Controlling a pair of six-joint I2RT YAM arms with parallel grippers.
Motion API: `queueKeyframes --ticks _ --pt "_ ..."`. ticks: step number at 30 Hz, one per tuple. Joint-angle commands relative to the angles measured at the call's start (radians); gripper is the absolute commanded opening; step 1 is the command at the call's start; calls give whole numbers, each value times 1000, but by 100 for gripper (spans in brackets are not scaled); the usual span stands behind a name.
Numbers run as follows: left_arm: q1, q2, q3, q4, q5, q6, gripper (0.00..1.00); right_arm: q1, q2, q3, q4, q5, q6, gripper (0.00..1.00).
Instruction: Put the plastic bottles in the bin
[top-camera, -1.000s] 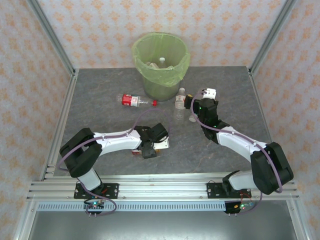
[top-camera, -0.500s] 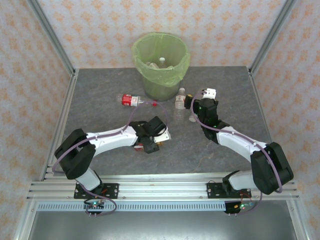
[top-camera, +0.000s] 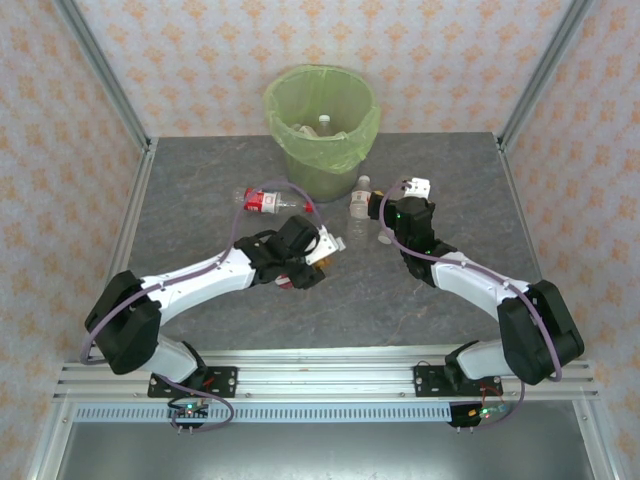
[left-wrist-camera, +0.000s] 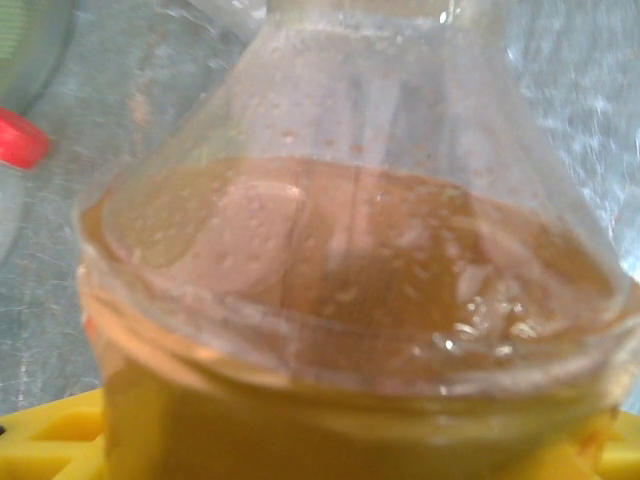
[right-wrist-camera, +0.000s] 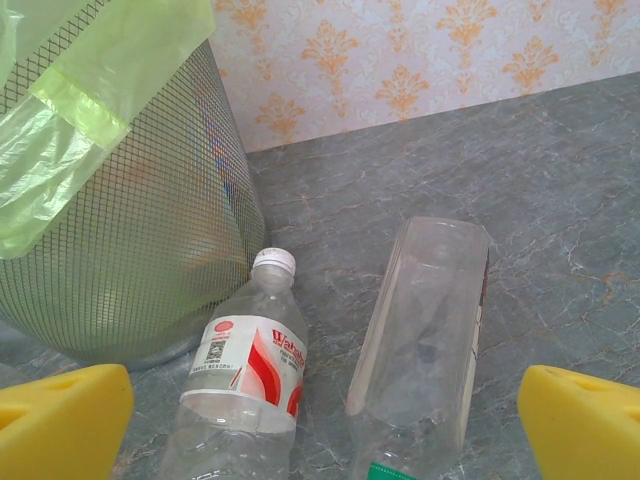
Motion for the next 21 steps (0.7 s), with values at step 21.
queueKeyframes --ticks 21 --pt "184 -253 -116 400 51 -313 67 -7 4 46 0 -77 58 99"
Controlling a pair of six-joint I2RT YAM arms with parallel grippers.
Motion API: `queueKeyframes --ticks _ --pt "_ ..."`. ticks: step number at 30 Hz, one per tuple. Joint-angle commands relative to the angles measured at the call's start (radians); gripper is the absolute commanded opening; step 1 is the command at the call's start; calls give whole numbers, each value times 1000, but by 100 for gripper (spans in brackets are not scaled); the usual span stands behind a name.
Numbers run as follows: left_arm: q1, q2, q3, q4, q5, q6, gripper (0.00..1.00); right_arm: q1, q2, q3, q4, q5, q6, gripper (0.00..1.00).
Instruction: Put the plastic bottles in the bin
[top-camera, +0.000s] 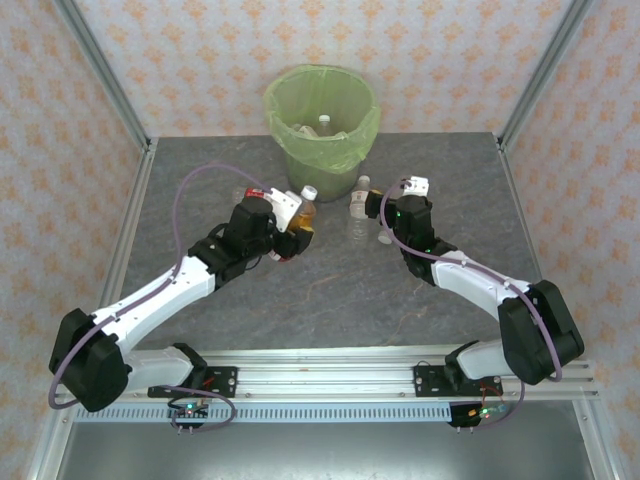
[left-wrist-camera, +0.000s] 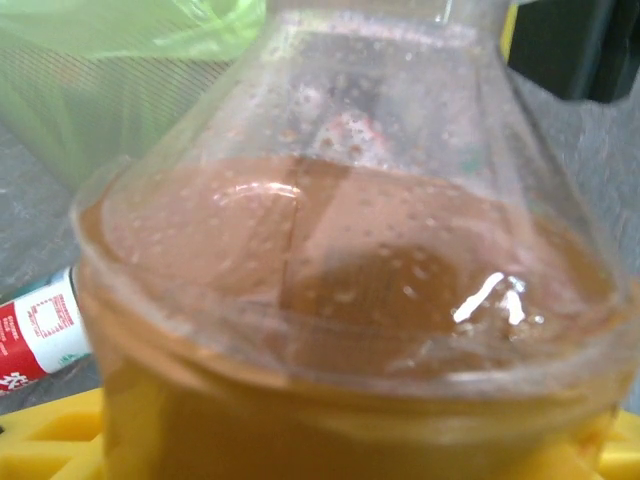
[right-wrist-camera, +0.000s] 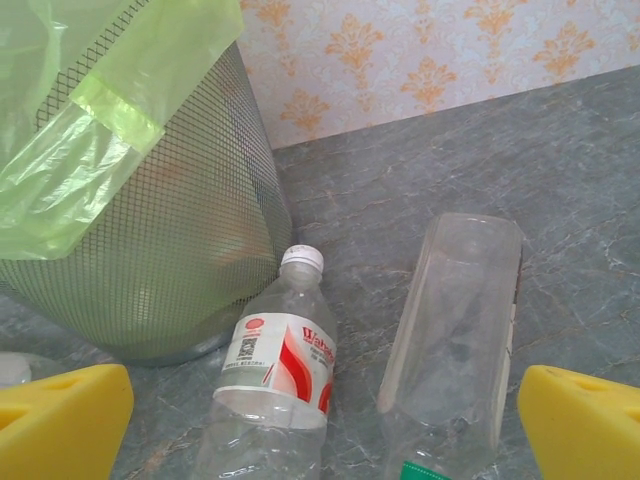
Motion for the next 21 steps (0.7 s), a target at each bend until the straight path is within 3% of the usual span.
queueKeyframes --ticks 1,21 --pt "18 -11 -17 136 -29 -61 67 -7 5 31 12 -24 28 99" --pt "27 44 175 207 -18 -153 67 -7 -8 8 72 -36 96 99"
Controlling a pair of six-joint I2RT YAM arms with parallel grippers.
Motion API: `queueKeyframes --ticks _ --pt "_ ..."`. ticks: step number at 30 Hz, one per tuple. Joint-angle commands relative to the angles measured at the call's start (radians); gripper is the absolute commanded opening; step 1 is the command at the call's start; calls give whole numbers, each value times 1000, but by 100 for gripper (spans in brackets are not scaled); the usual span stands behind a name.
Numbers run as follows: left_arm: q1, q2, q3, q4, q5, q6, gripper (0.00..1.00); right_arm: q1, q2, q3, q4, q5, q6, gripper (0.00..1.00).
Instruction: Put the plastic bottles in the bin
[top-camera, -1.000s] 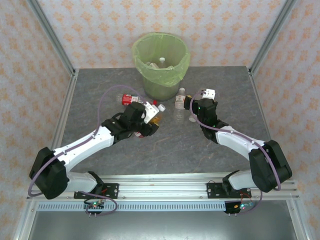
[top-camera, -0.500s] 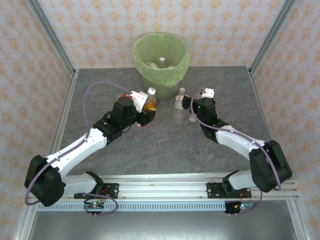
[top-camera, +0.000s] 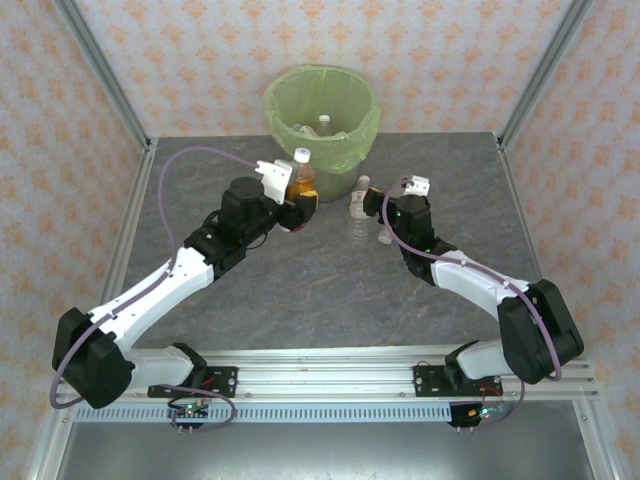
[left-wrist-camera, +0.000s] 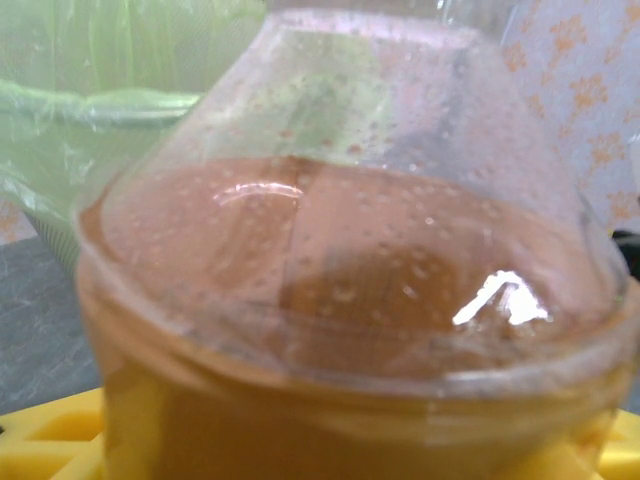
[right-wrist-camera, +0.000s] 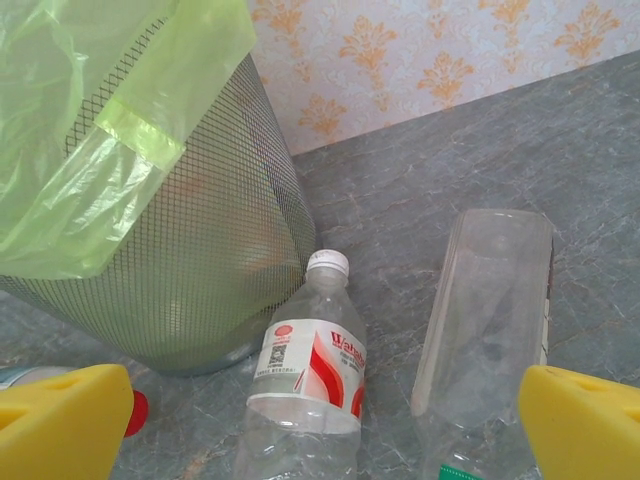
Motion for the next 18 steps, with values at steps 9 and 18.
queueKeyframes --ticks 9,18 --pt "9 53 157 57 9 -16 67 -7 -81 -27 62 -44 8 99" --pt "9 157 346 49 46 25 67 -7 -113 -50 80 -45 3 99"
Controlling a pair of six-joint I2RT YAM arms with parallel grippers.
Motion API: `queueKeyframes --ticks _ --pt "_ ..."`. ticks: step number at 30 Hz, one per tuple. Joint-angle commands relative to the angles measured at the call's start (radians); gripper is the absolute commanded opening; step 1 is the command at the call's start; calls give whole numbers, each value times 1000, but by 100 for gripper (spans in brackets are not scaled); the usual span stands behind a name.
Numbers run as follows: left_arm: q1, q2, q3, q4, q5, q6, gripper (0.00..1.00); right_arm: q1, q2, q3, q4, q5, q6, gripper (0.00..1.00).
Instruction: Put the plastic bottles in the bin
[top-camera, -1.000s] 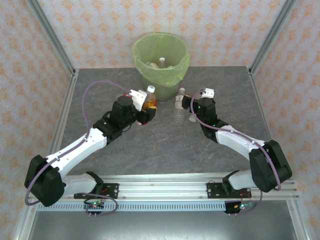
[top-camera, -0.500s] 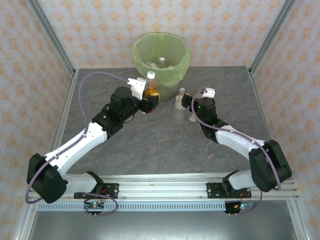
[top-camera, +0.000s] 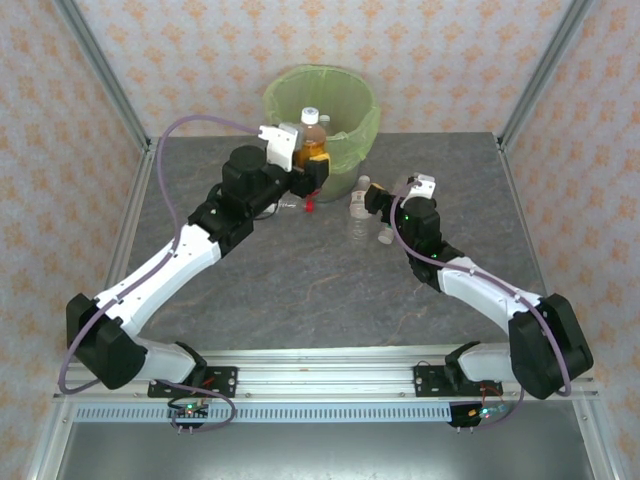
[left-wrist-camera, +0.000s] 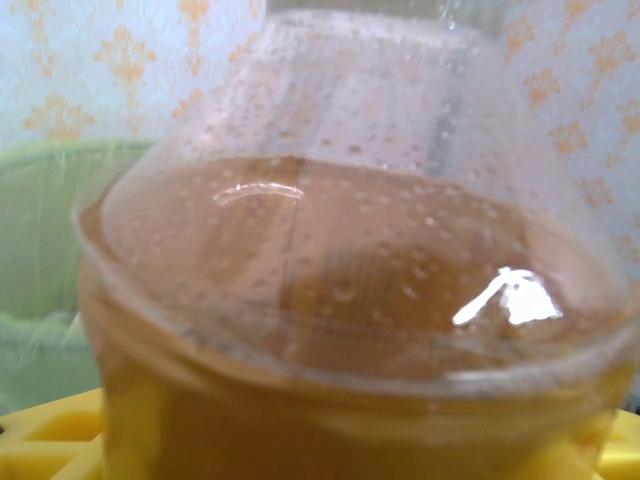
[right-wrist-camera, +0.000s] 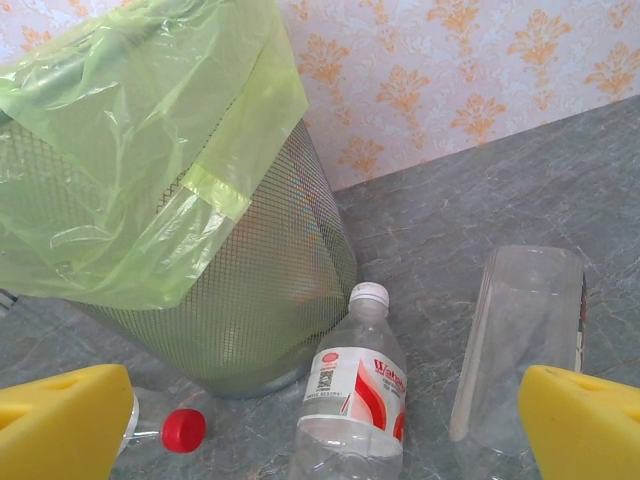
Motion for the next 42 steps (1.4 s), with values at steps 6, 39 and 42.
queueKeyframes --ticks 6,39,42 --pt "11 137 198 54 4 83 67 -7 -49 -31 36 10 -14 99" --pt "73 788 984 -16 -183 243 66 -7 -289 -153 -39 92 -17 99" --pt "73 809 974 22 -158 299 66 -7 -294 -155 -44 96 -16 99"
